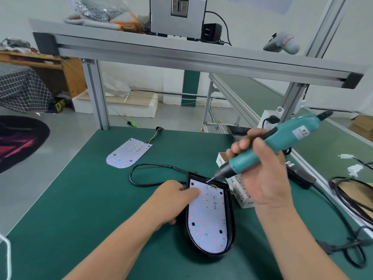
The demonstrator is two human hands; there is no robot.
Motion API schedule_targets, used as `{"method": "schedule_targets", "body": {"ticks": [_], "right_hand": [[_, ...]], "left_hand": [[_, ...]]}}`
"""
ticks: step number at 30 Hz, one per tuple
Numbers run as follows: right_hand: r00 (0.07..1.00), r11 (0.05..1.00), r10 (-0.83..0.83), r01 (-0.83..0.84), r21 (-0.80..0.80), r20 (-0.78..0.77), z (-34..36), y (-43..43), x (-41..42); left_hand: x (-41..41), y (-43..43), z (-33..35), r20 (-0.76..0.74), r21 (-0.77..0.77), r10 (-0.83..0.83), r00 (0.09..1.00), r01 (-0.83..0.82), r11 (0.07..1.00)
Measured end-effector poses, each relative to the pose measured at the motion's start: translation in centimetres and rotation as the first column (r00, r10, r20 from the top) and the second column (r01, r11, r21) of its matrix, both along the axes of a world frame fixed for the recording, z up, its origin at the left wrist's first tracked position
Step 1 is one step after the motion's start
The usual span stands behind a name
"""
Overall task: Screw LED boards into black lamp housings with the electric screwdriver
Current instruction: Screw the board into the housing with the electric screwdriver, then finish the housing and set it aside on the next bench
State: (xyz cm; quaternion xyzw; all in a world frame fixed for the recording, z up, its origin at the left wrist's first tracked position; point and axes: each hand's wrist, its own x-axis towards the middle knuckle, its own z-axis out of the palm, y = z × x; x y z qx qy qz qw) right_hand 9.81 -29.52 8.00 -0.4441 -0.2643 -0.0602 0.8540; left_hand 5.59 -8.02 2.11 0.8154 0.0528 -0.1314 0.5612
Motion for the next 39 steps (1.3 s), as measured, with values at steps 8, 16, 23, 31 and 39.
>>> {"method": "schedule_targets", "body": {"ticks": [8,16,23,31,39], "right_hand": [[0.854,0.958,-0.285,0.255,-0.128,-0.434,0.4,-7.4,2.1],[0.770,0.658,-0.557,0.181,-0.731,-0.311,-2.1,-15.8,2.4],[0.739,0.189,-0.673,0.220,-0.957,0.037,-3.4,-17.4,2.0],[0.769,-0.053,-0.612,0.192,-0.980,0.184,-3.7,-17.1,2.2],[0.797,-0.213,-0.542,0.175,-0.961,0.266,-3.3,-16.7,1.9]], "left_hand": [[0.9,1.2,0.4,0.032,-0.093,0.245,0.969,-0.241,0.966],[0.4,0.4,2.6,0.396,0.051,0.240,0.886,-0.282,0.958],[0.1,-6.0,5.4,0.504,0.428,-0.165,0.847,-0.079,0.900],[3.0,-11.6,6.3,0.450,0.572,-0.408,0.795,0.094,0.815],[1.9,-5.4,4.7,0.417,0.721,-0.141,0.898,-0.233,0.652]]}}
